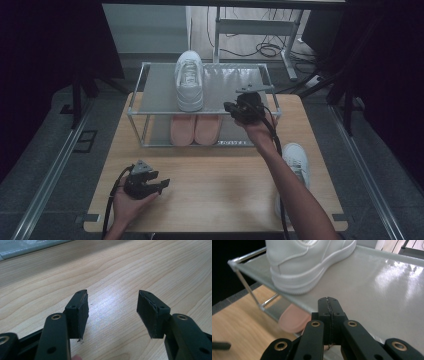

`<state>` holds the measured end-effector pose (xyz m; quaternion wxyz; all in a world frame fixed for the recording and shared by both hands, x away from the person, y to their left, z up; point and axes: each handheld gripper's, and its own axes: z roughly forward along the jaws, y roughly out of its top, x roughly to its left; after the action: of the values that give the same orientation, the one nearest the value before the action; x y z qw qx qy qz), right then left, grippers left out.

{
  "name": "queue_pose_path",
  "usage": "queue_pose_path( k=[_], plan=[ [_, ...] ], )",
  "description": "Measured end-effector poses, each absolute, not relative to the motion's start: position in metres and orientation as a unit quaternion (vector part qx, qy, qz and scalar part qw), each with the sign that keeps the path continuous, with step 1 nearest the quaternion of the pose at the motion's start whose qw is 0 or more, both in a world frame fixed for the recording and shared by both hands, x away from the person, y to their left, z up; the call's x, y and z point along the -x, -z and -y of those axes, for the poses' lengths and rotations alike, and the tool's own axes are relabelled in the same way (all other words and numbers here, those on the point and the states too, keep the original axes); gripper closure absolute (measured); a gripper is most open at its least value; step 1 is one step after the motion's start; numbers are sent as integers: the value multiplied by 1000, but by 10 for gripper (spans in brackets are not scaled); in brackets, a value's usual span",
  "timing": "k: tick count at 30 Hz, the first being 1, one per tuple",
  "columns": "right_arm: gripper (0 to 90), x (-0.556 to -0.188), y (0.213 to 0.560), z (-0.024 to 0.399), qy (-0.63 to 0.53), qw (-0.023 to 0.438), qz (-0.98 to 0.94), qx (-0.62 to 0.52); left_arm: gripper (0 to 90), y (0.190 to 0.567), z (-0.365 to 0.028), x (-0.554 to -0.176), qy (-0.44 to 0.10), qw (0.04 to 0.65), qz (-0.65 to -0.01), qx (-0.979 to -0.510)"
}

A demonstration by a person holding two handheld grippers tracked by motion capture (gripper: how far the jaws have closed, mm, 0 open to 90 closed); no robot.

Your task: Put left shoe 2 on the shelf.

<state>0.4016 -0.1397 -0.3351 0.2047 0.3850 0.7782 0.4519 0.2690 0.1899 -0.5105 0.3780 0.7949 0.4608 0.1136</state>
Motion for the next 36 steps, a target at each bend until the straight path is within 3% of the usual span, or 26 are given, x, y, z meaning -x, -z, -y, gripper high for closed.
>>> queue_pose_path(
  k=[21,36],
  plan=[
    [896,-342,371,189,-456,182,-789,-368,430,513,-189,-270,-109,375,-463,-796],
    [896,-291,404,233,-430,194,-791,-391,431,513,-190,-270,-111,373,-466,-795]
  ],
)
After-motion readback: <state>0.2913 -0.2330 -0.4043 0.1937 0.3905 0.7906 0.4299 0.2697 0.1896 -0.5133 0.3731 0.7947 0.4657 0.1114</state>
